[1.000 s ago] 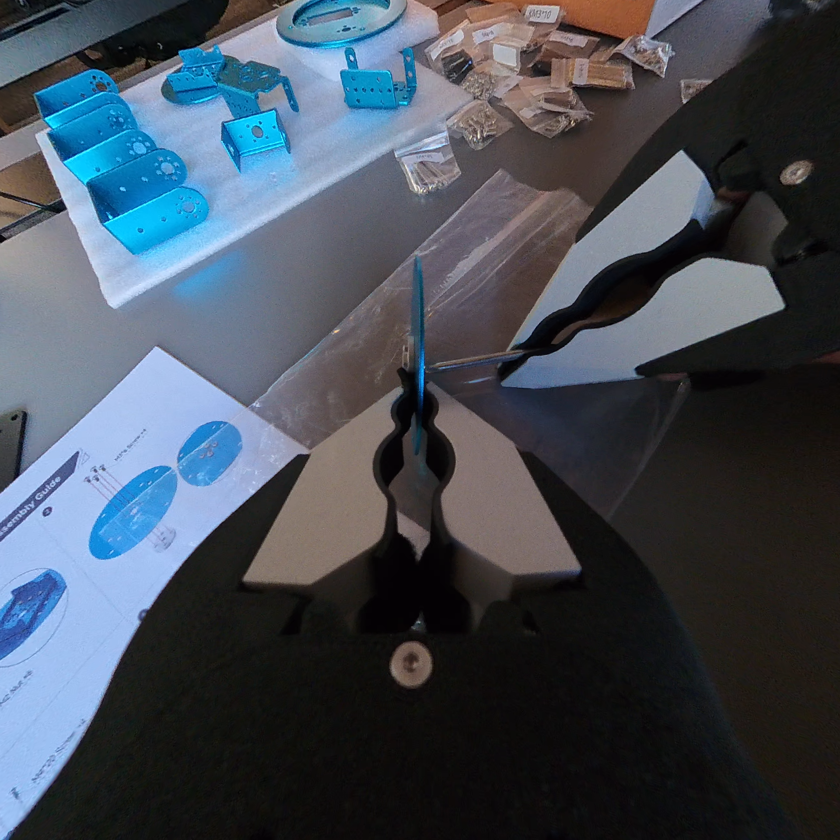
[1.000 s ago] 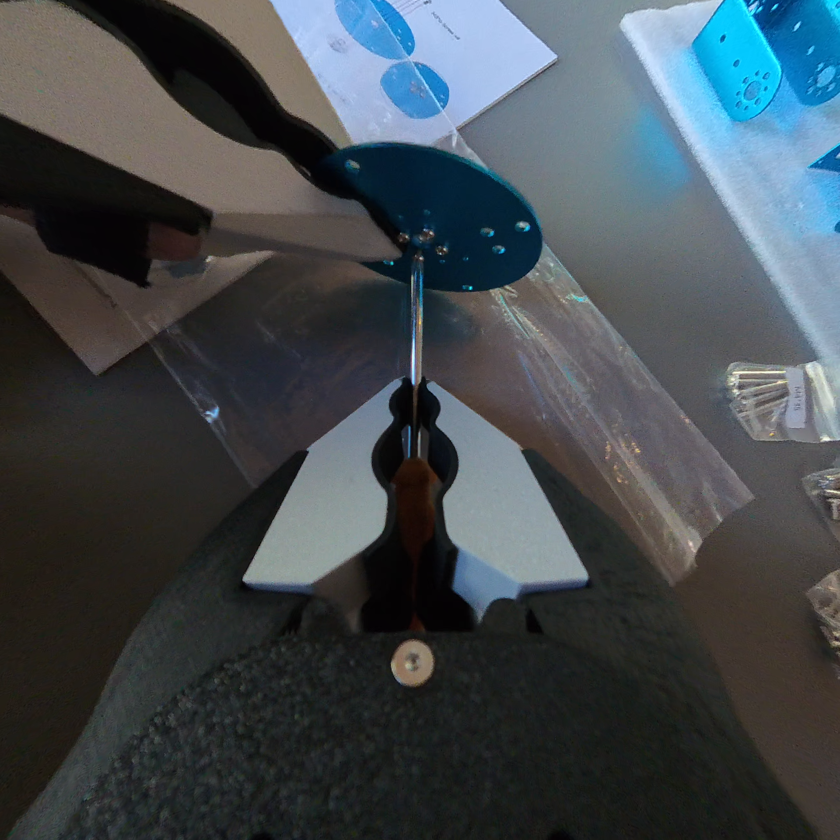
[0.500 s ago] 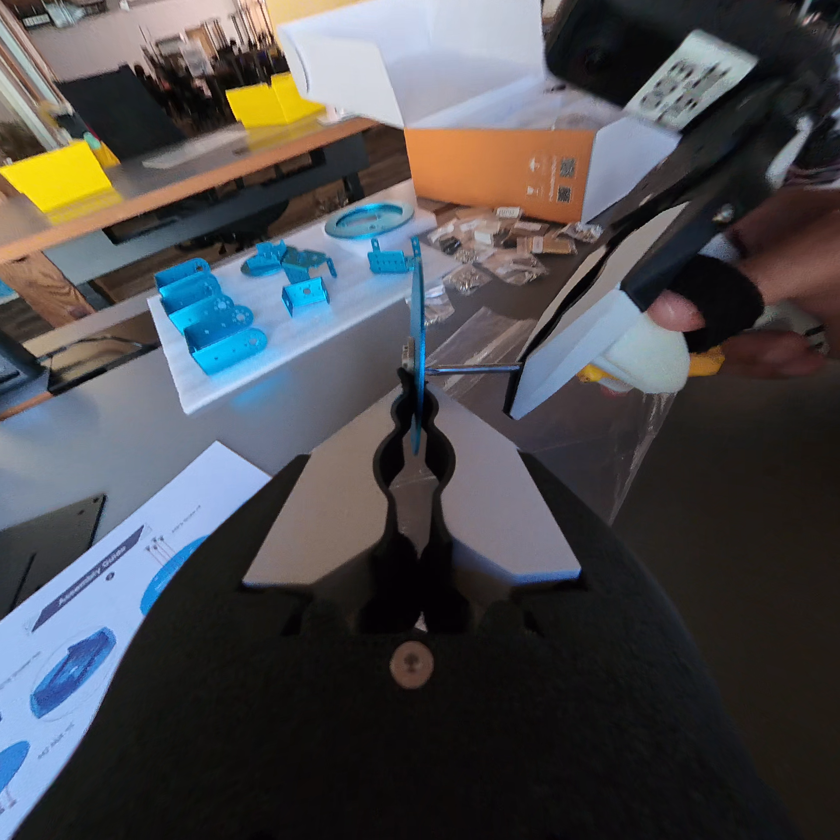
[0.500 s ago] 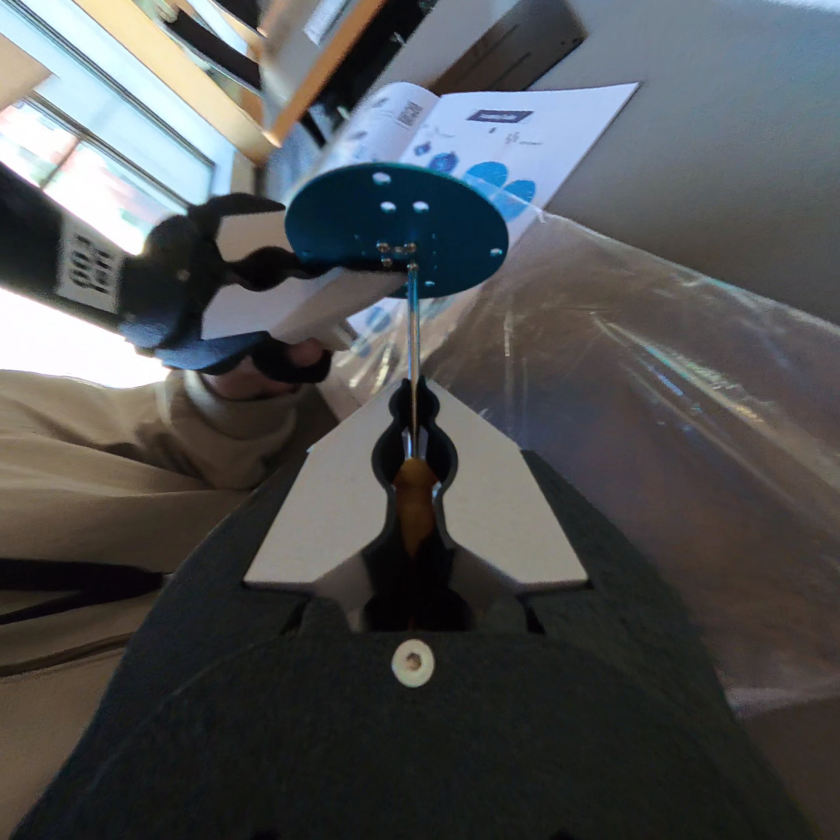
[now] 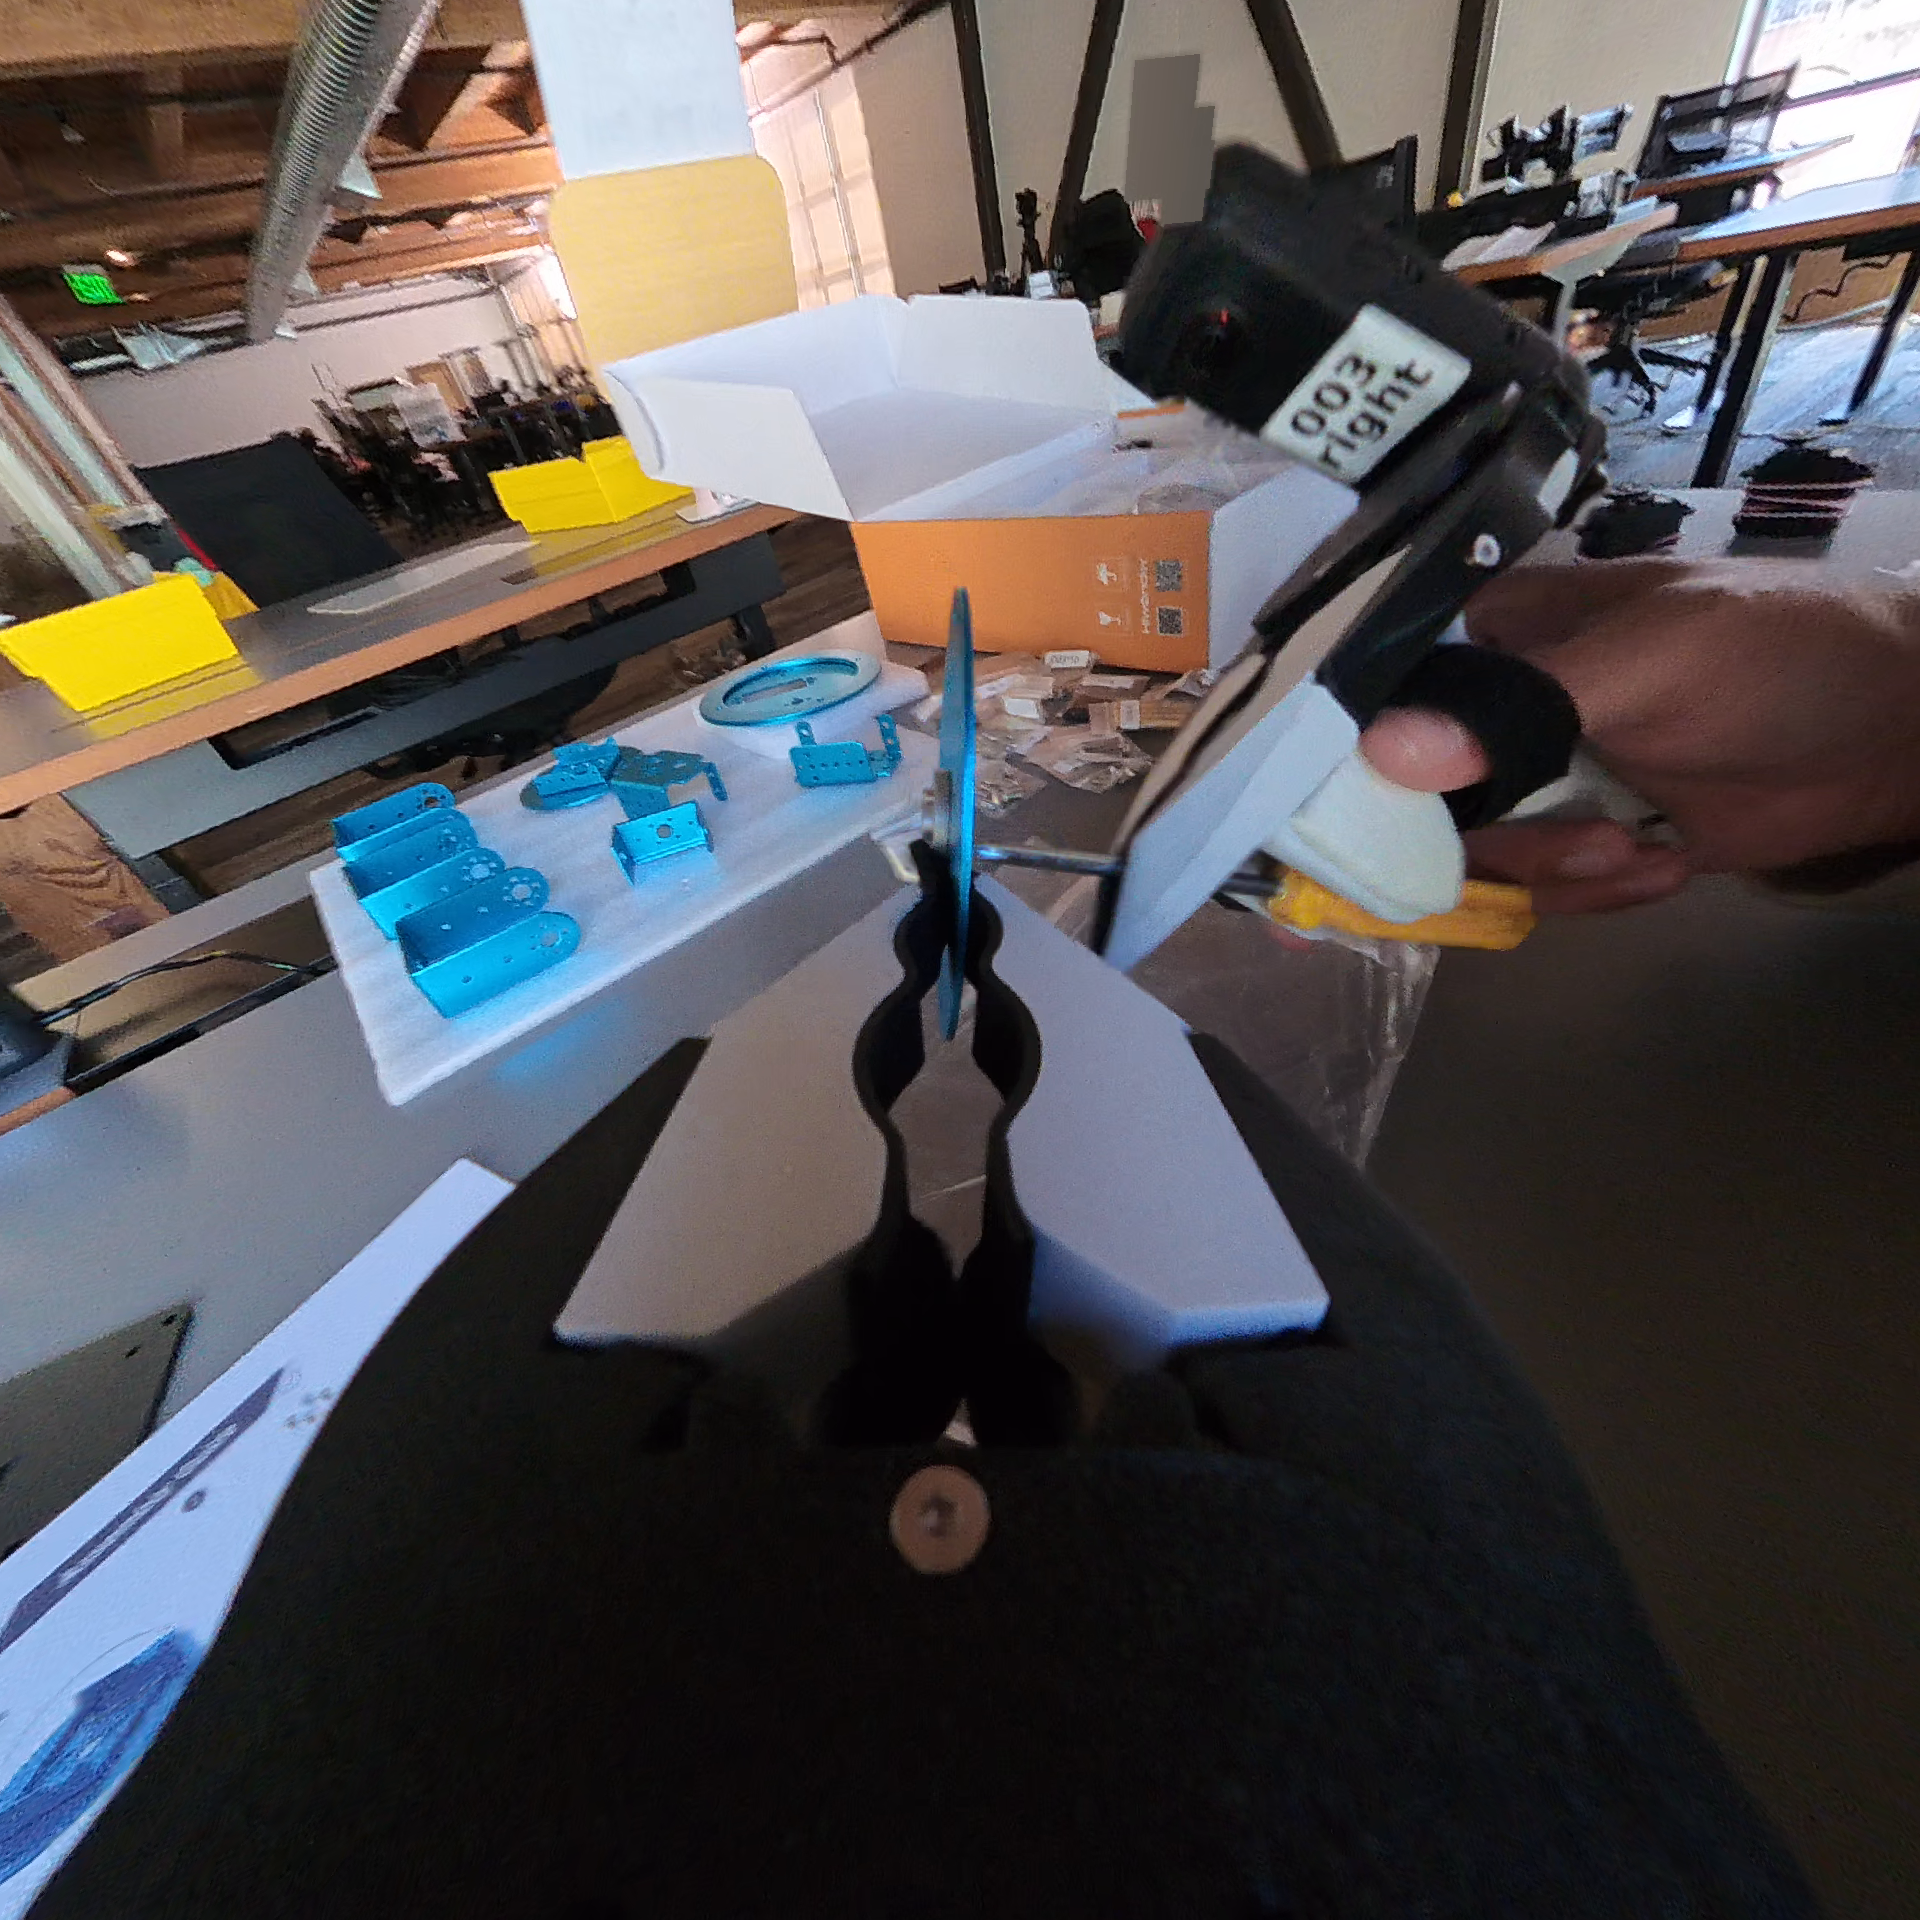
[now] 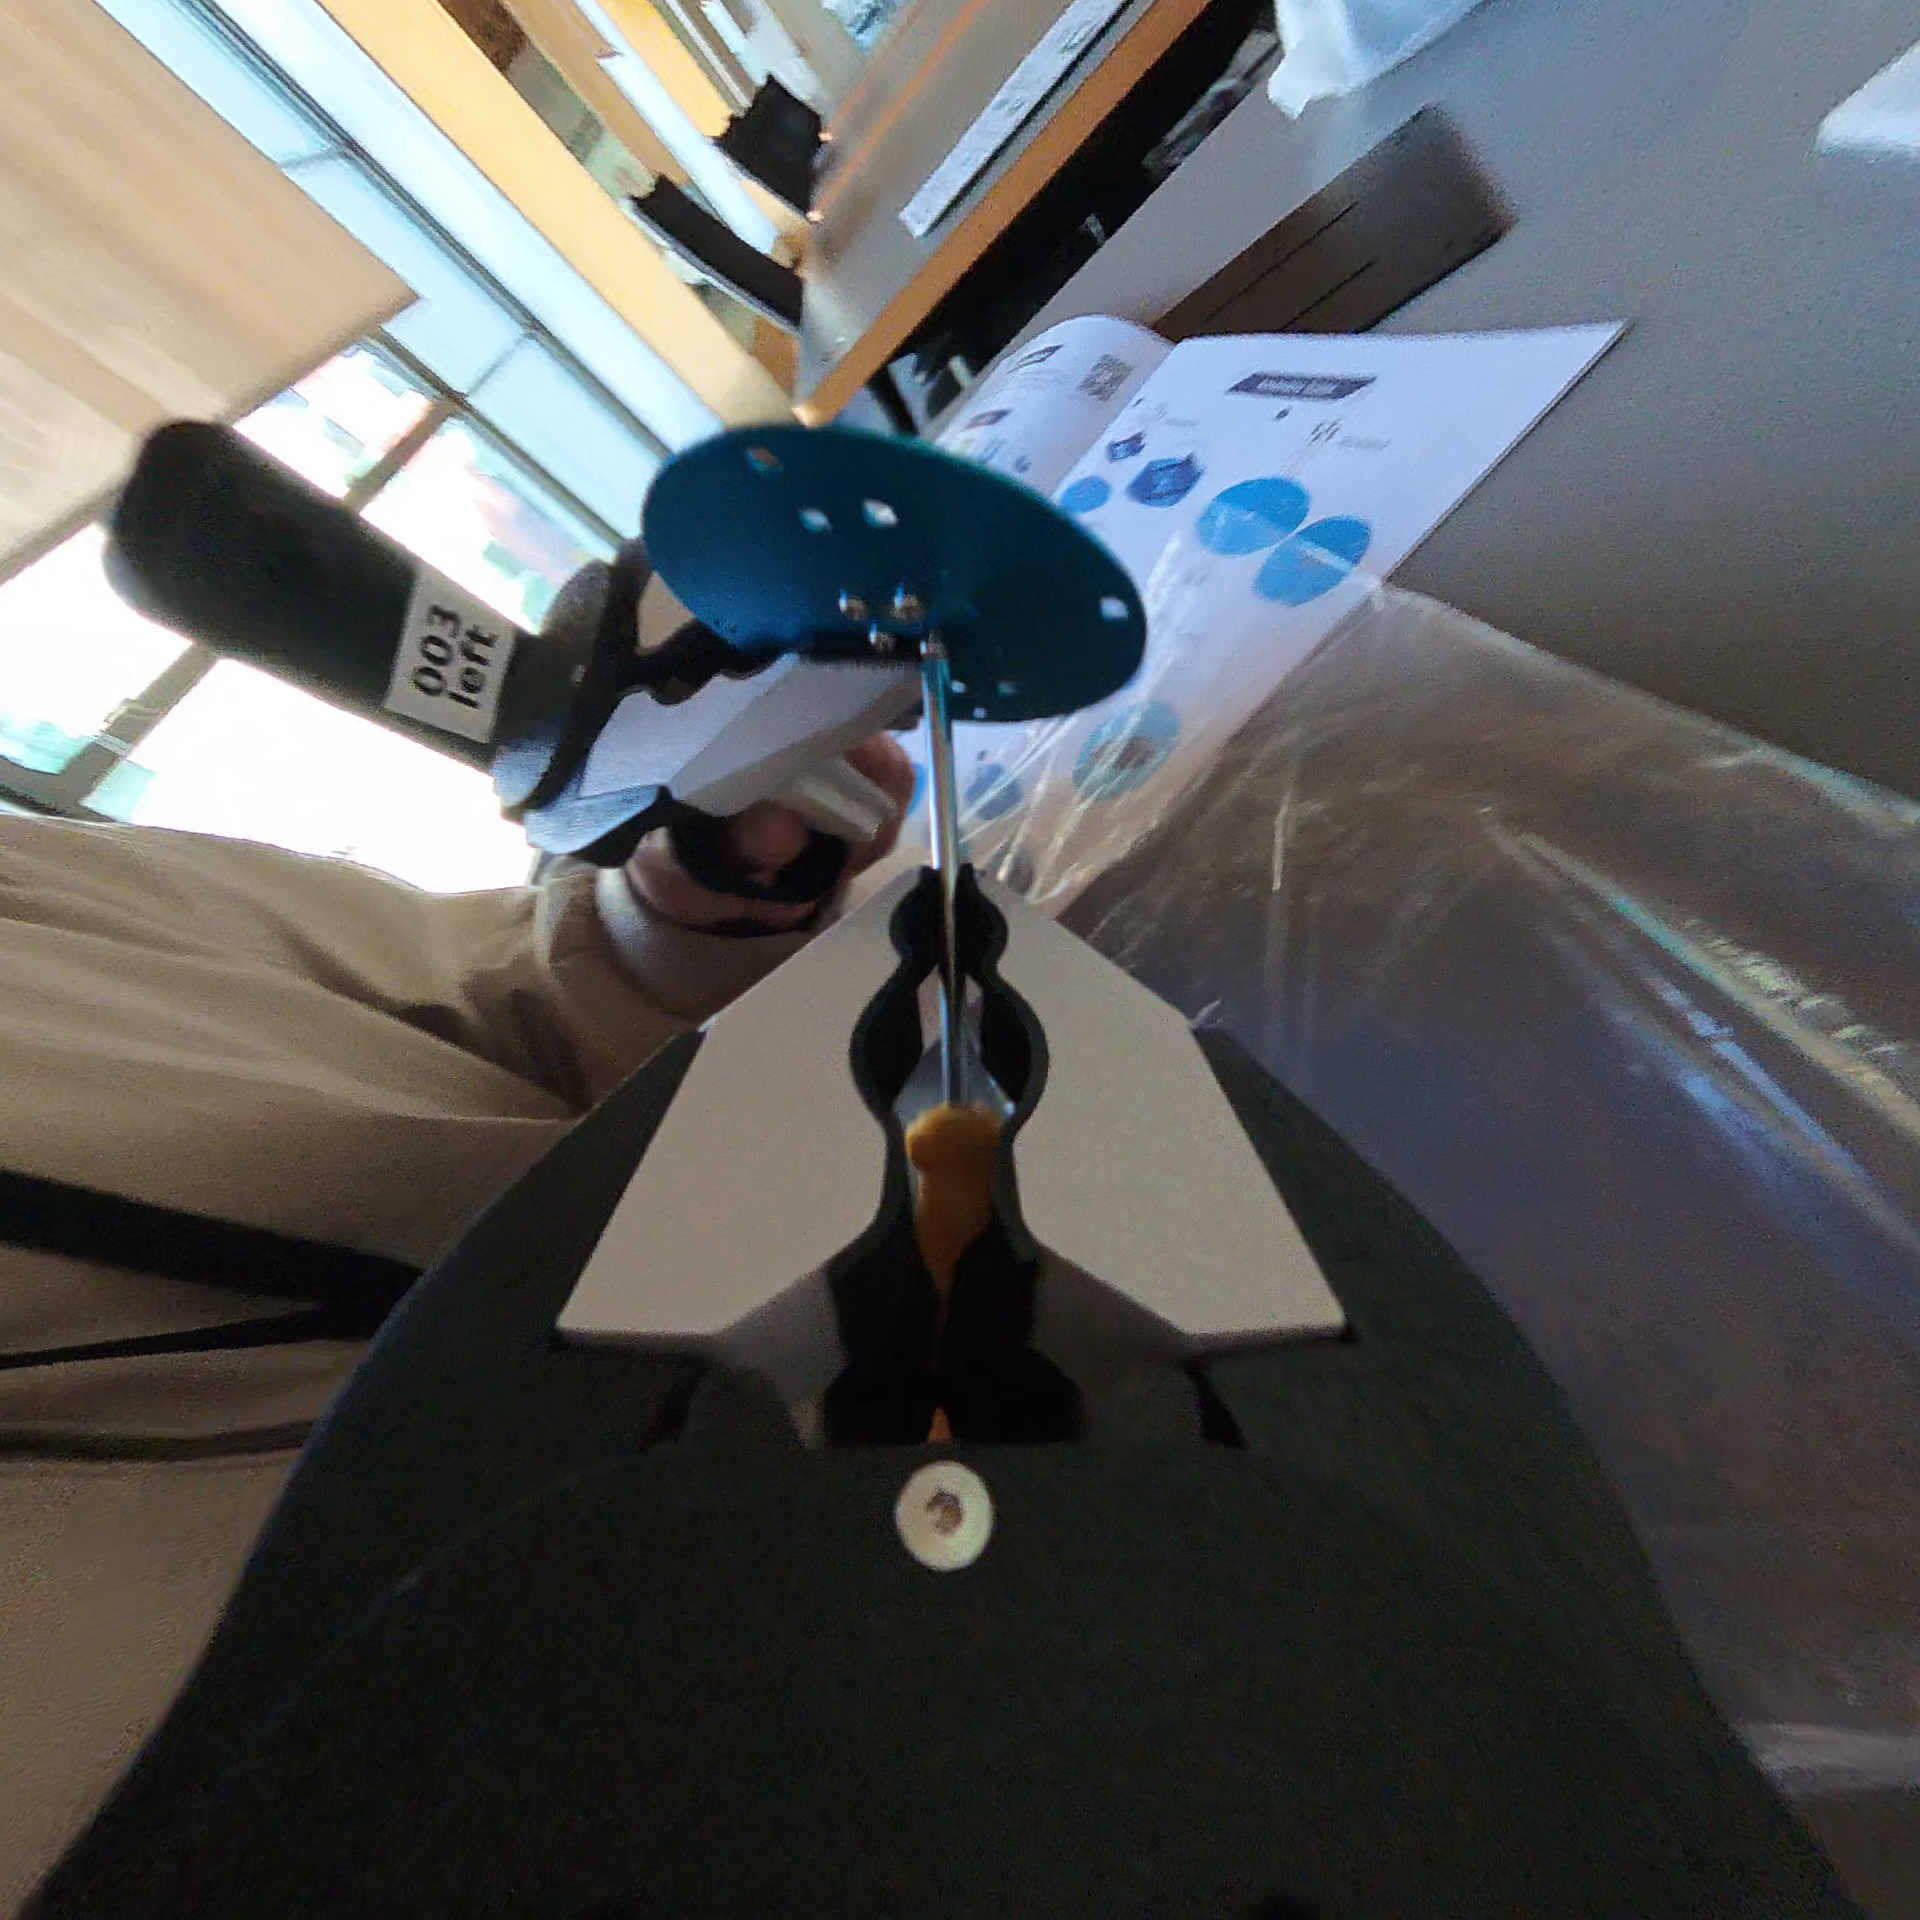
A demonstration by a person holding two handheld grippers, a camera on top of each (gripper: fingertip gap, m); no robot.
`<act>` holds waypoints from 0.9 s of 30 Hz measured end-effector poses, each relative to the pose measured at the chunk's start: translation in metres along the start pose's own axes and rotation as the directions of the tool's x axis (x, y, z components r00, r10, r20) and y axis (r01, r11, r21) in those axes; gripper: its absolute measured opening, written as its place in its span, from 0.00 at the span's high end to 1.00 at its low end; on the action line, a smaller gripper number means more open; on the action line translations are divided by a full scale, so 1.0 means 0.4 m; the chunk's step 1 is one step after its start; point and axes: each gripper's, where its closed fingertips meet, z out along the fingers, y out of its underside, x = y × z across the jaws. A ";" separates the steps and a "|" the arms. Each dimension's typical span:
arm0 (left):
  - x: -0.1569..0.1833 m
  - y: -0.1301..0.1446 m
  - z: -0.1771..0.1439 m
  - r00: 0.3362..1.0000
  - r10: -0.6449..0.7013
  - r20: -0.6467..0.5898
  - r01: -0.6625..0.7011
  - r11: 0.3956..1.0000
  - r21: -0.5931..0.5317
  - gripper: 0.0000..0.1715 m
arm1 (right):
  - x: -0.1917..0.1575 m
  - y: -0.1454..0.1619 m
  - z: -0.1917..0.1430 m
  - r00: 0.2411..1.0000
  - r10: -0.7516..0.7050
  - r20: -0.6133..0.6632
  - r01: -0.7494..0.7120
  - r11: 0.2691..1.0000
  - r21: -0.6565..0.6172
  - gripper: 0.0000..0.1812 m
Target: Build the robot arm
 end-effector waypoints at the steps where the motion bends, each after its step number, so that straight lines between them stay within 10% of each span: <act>1: 0.013 0.004 0.005 1.000 0.000 -0.016 0.000 1.000 -0.013 0.99 | 0.004 -0.004 0.001 0.999 -0.040 -0.035 0.040 0.999 0.010 0.99; 10: 0.034 0.018 0.020 0.998 0.065 0.003 -0.065 0.995 -0.073 0.99 | 0.056 0.001 0.001 0.863 -0.371 -0.343 0.352 0.928 -0.120 0.99; 16: 0.055 -0.034 -0.012 0.993 0.074 -0.091 -0.069 0.996 0.060 0.99 | -0.057 0.006 0.003 0.992 0.063 0.112 -0.057 0.997 -0.056 0.99; 23: 0.094 -0.105 -0.058 0.961 0.000 -0.278 0.067 0.971 0.229 0.99 | -0.204 -0.012 -0.041 0.707 0.375 0.600 -0.325 0.925 -0.195 1.00; 27: 0.092 -0.104 -0.064 0.954 0.001 -0.299 0.070 0.971 0.227 0.99 | -0.208 -0.016 -0.047 0.642 0.427 0.637 -0.373 0.900 -0.227 0.99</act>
